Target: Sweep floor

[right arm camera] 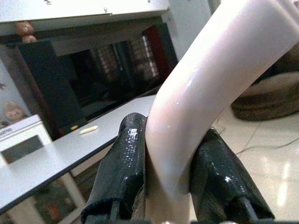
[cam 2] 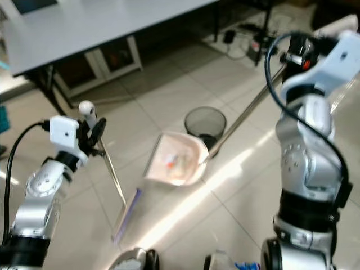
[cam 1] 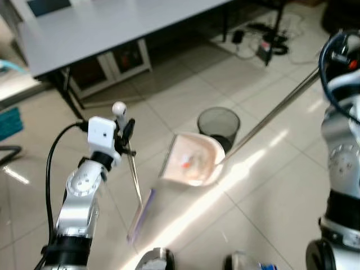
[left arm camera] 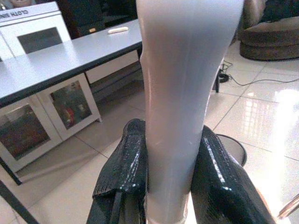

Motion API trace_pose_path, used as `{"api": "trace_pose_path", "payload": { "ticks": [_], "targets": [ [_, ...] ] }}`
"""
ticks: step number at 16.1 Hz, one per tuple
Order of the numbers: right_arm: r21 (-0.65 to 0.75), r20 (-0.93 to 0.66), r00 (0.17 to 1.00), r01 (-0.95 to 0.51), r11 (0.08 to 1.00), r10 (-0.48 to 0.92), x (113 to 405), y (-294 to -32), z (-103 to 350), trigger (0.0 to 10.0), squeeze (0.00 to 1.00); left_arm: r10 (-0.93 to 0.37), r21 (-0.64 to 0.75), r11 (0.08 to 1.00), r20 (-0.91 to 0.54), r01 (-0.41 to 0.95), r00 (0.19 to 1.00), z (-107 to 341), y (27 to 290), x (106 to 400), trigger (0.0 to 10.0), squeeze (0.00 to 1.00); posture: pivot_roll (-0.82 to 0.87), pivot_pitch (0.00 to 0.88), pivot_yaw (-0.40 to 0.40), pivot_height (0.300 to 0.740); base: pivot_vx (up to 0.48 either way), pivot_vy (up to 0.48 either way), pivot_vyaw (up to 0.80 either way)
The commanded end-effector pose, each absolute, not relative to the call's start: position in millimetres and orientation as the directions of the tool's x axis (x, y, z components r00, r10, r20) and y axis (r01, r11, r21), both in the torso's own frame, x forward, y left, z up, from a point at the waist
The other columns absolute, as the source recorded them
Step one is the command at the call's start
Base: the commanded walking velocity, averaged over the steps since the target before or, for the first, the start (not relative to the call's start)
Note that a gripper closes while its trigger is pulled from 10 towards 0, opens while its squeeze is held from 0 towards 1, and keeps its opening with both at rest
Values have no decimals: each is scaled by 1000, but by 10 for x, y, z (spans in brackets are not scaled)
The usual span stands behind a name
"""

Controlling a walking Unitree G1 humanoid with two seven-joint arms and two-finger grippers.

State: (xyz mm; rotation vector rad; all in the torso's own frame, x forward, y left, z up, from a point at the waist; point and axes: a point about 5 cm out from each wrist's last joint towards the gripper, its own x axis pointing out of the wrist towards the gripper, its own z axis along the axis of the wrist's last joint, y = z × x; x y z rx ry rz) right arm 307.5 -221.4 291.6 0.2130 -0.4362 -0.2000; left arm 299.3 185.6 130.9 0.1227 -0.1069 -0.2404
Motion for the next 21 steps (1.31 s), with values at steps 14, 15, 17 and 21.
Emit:
{"api": "trace_pose_path", "payload": {
  "ticks": [14, 15, 17, 21],
  "targets": [
    [217, 494, 848, 92, 972, -190, 3155, -2163, 3221, 10000, 0, -210, 138, 971, 116, 193, 971, 1360, 1887, 2904, 10000, 0, -17, 88, 98, 740, 230, 0, 0],
    [217, 494, 848, 91, 972, -190, 3160, -2162, 3220, 10000, 0, -209, 136, 972, 116, 193, 971, 1360, 1888, 2901, 10000, 0, -17, 86, 97, 740, 394, 0, 0],
    [218, 495, 848, 89, 972, -189, 3168, -2161, 3221, 10000, 0, -208, 135, 972, 115, 192, 971, 1363, 1888, 2903, 10000, 0, -17, 87, 98, 740, 405, 0, 0],
    [224, 500, 844, 90, 970, -194, 3173, -2169, 3229, 10000, 0, -209, 128, 973, 114, 195, 971, 1362, 1887, 2905, 10000, 0, -17, 85, 100, 740, 422, 0, 0]
  ]
}}
